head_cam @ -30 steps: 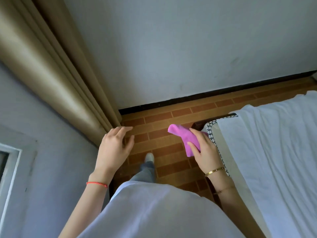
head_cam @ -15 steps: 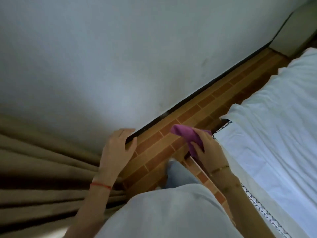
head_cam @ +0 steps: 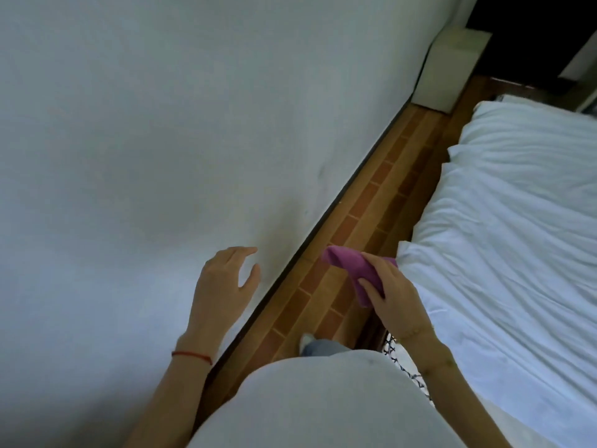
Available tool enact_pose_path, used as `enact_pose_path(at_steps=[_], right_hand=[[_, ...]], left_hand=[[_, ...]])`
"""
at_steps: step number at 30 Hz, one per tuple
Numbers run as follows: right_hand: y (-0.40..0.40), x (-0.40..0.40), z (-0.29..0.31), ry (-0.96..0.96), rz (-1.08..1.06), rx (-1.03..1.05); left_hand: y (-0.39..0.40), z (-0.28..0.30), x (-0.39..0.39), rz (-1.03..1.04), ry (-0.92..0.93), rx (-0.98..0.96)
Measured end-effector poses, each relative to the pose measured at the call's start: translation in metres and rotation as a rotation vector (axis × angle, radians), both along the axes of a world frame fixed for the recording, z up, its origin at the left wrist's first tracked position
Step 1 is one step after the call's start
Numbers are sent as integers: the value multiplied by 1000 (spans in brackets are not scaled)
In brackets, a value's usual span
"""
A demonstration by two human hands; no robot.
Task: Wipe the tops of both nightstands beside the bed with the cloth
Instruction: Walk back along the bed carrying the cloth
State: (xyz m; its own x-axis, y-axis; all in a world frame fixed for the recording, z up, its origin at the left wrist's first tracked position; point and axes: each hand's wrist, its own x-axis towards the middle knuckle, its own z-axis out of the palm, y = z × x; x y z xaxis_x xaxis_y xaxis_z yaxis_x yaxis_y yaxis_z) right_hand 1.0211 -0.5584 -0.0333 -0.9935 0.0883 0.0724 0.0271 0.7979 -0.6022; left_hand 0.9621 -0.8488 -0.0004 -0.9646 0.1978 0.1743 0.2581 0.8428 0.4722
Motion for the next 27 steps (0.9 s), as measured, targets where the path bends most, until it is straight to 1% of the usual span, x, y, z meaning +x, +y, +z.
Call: enact_pose_path(at_steps=[3,7,14,22,27], right_hand=[[13,-58,11,13,-68,5],[30,-120,19,-15,-148,11],[55,-198,11,-40,-327,-8],[97,-261,9,-43,-512,-32],[142,-303,2,-77,-597,-31]], left_hand=[[17,6,-77,-66,24,-6],[42,11,-159,-168,31,2],[98,2,-282,-326,-57,13],[171,6,-380,-517,-118,0],[225,-3,-442,-571,-141,-7]])
